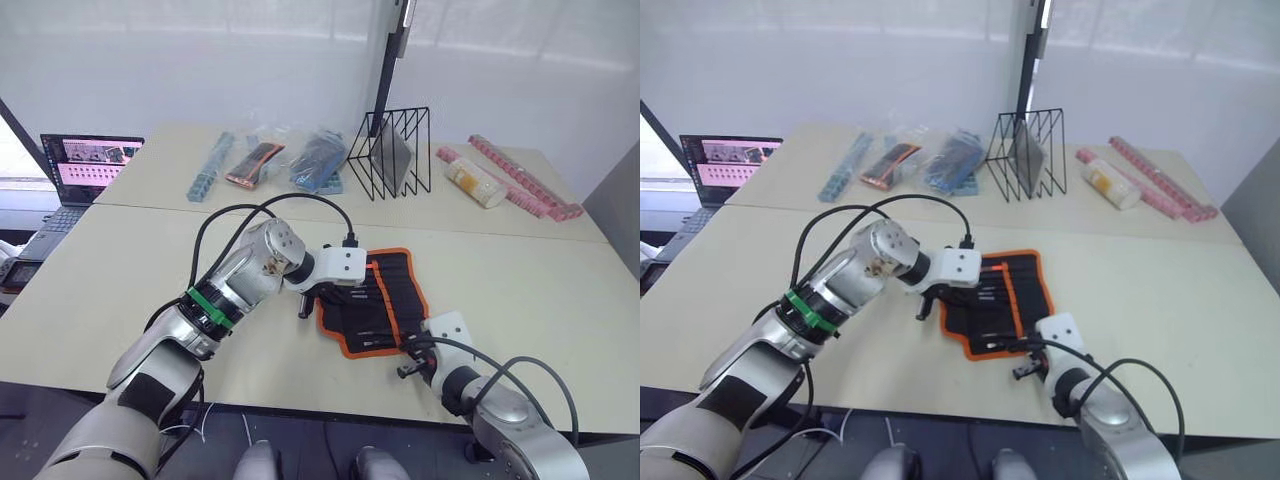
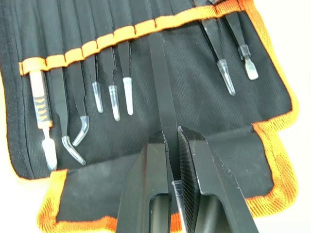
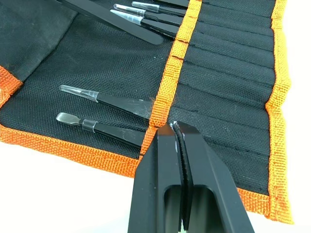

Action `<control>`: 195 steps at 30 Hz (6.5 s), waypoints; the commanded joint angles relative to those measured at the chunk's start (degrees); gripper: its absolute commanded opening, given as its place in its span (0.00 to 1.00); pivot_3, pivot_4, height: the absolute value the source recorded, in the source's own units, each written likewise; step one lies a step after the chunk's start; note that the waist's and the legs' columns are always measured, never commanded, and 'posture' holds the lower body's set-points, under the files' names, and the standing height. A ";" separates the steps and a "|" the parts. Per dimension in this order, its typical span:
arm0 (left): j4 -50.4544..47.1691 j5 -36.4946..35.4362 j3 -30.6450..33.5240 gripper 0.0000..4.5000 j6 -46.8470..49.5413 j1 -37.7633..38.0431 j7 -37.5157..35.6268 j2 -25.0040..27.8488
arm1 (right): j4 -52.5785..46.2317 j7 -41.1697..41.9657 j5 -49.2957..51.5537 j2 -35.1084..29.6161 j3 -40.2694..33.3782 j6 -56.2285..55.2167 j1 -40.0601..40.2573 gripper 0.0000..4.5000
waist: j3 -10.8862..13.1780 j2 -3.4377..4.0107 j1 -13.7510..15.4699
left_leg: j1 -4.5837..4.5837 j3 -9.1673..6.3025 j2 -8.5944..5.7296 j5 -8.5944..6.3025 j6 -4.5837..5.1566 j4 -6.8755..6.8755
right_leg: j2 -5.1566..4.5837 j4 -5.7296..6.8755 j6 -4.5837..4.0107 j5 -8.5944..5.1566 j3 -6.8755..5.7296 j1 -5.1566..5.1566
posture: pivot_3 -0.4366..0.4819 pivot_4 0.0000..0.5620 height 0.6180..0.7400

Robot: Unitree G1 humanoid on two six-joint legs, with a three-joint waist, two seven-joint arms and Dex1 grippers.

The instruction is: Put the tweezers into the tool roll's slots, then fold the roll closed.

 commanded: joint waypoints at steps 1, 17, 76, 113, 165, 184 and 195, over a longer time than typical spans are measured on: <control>-1.89 -0.68 1.13 0.00 -1.19 -0.49 -1.10 0.68 | 2.92 0.26 -0.22 -0.61 0.80 2.86 1.93 0.00 | 0.00 0.00 0.02 | 0.00 -0.01 0.00 0.00 0.00 0.00 | 0.00 0.01 0.00 0.00 0.00 0.00 | 0.48 0.27 0.54; 2.88 -2.25 3.77 0.00 -3.21 -3.57 -1.63 0.79 | 1.76 -0.34 -0.39 -0.47 0.85 2.88 4.28 0.00 | -0.01 0.01 0.23 | -0.01 -0.09 -0.04 0.00 0.00 0.06 | 0.00 0.05 0.00 0.00 -0.01 0.05 | 0.48 0.27 0.54; 20.73 6.46 2.26 0.24 -14.41 -2.21 14.28 -20.72 | -1.06 -1.83 0.37 -0.05 0.82 5.52 5.60 0.00 | -0.02 0.03 0.72 | -0.37 -0.51 -0.22 -0.01 0.05 0.60 | 0.02 0.14 0.07 -0.04 -0.08 0.10 | 0.48 0.27 0.54; -31.98 -27.54 72.66 0.99 0.26 70.40 24.84 8.13 | 1.06 13.32 5.43 -5.50 -12.75 -15.09 5.54 0.00 | -0.04 0.40 -0.02 | -0.31 -0.55 -0.07 0.02 0.03 0.58 | -0.09 0.20 0.02 -0.05 -0.19 0.09 | 0.48 0.27 0.54; -19.47 -19.12 38.76 0.99 9.99 42.04 66.96 -9.88 | 15.60 7.03 -3.28 0.85 2.56 -15.07 -2.39 0.00 | -0.59 -0.30 -0.47 | 0.39 -0.36 0.07 0.02 -0.05 0.42 | 0.09 0.20 -0.20 -0.16 -0.13 0.58 | 0.48 0.27 0.54; 1.18 -14.25 35.51 0.23 -0.23 32.14 64.67 -13.65 | 11.40 5.78 -3.26 0.62 2.28 -13.75 0.05 0.00 | -0.75 0.18 0.95 | 0.54 -0.47 -0.19 0.02 -0.05 0.43 | -0.06 0.02 -0.05 -0.20 -0.14 0.98 | 0.48 0.27 0.54; -4.13 -15.04 37.23 0.00 -3.51 32.70 59.63 -9.52 | 13.63 3.83 -3.46 3.16 1.95 -16.78 3.21 0.00 | -0.73 0.18 0.94 | 0.43 -0.56 -0.24 0.01 -0.05 0.39 | -0.09 -0.05 -0.01 -0.23 -0.15 0.95 | 0.48 0.27 0.54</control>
